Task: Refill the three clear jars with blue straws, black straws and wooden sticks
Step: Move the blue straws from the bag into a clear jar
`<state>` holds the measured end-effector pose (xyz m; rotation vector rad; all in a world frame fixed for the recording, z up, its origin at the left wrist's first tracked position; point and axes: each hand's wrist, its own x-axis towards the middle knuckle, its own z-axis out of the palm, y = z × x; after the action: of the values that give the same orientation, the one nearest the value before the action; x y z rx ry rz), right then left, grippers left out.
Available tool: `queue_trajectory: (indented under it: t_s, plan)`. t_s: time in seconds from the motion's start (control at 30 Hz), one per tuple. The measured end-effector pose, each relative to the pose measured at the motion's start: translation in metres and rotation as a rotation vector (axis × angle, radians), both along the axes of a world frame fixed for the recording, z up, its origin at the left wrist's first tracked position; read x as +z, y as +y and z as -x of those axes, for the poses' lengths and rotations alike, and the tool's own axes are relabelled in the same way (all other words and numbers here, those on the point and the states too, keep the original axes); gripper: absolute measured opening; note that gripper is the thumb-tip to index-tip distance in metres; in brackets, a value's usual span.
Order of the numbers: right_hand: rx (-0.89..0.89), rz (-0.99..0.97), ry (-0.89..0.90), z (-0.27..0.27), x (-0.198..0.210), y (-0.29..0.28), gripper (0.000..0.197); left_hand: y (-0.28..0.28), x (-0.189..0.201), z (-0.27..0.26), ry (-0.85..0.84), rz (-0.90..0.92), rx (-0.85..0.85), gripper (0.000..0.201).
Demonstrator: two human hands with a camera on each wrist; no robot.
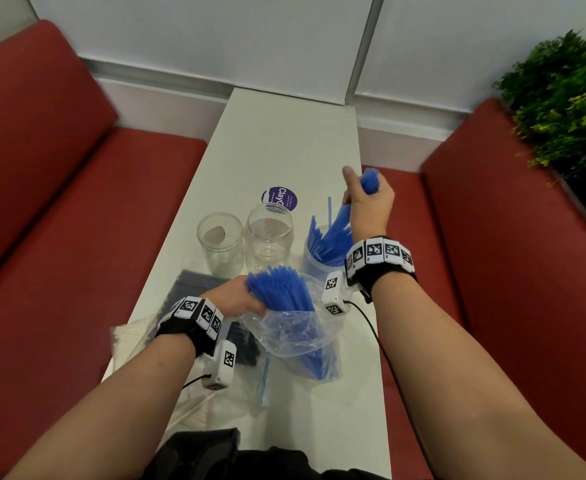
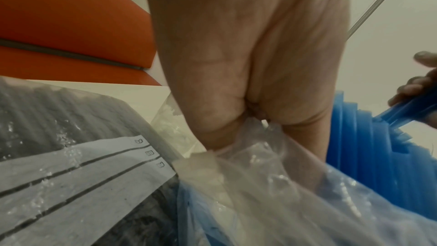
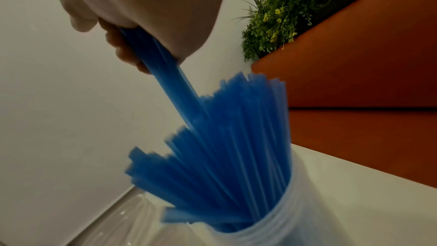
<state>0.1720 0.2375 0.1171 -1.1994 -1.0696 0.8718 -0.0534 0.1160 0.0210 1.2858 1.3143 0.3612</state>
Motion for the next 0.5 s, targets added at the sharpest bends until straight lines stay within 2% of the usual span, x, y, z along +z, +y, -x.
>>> queue_trajectory:
  t_s: [0.17,0.23,0.33,0.43,0.5]
  plan:
    - [0.089,0.069,-0.156,-0.004,-0.013,-0.004,0.025,0.002,-0.001,-0.001,0.013,-0.004,0.004,0.047]
    - [0.059,0.004,-0.192,-0.004,-0.005,-0.003,0.018,0.002,-0.001,-0.001,0.009,-0.002,0.013,0.047]
    - [-0.006,-0.15,-0.284,-0.006,0.01,-0.002,0.016,0.002,-0.001,-0.002,0.006,0.003,0.022,0.049]
    - [-0.052,-0.258,-0.589,-0.006,0.01,-0.004,0.012,0.002,-0.001,-0.002,-0.005,0.008,0.02,0.05]
    - [0.008,-0.122,-0.906,-0.003,-0.005,-0.007,0.028,0.002,-0.001,-0.003,-0.006,0.005,0.024,0.05]
